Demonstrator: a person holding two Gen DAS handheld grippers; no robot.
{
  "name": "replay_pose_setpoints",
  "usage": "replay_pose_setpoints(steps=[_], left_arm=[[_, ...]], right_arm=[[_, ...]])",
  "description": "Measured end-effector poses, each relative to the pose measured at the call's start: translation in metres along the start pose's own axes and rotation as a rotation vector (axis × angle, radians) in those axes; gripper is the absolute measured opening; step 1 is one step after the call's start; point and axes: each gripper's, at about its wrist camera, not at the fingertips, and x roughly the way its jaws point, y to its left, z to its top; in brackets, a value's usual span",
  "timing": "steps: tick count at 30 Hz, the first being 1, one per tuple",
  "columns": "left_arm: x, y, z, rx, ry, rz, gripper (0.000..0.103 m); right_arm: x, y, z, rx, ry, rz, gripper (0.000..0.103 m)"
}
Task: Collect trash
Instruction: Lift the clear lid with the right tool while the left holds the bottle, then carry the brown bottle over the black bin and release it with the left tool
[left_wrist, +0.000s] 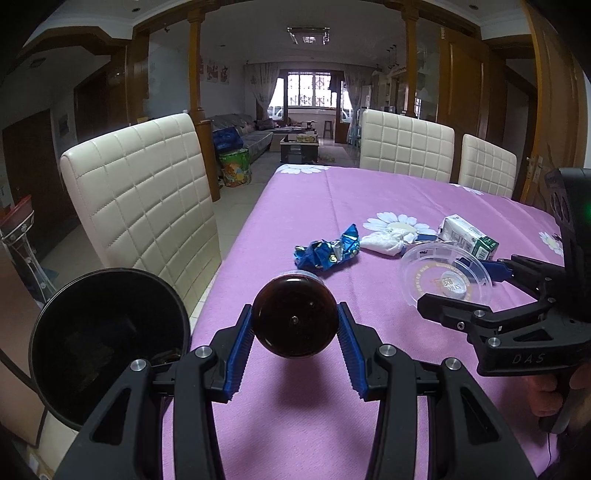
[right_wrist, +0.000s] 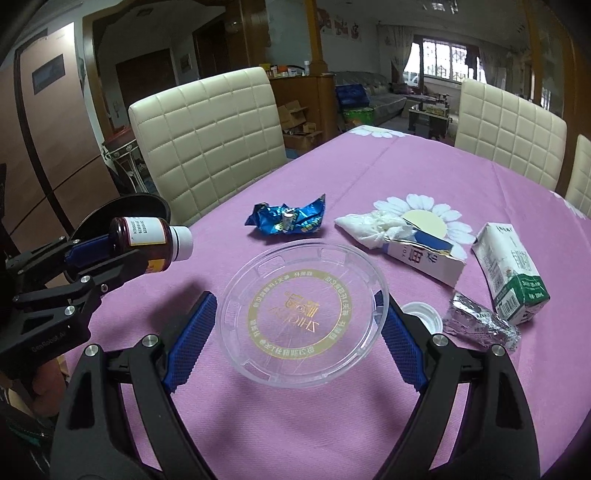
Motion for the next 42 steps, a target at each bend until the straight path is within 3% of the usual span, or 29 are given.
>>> replay_pose_setpoints(steps=[42], left_arm=[[-0.025, 0.103, -0.022, -0.162, -0.06, 0.198, 0.043]], right_arm=[[0.049, 0.121, 0.041, -0.196, 0.022, 0.093, 0.085]])
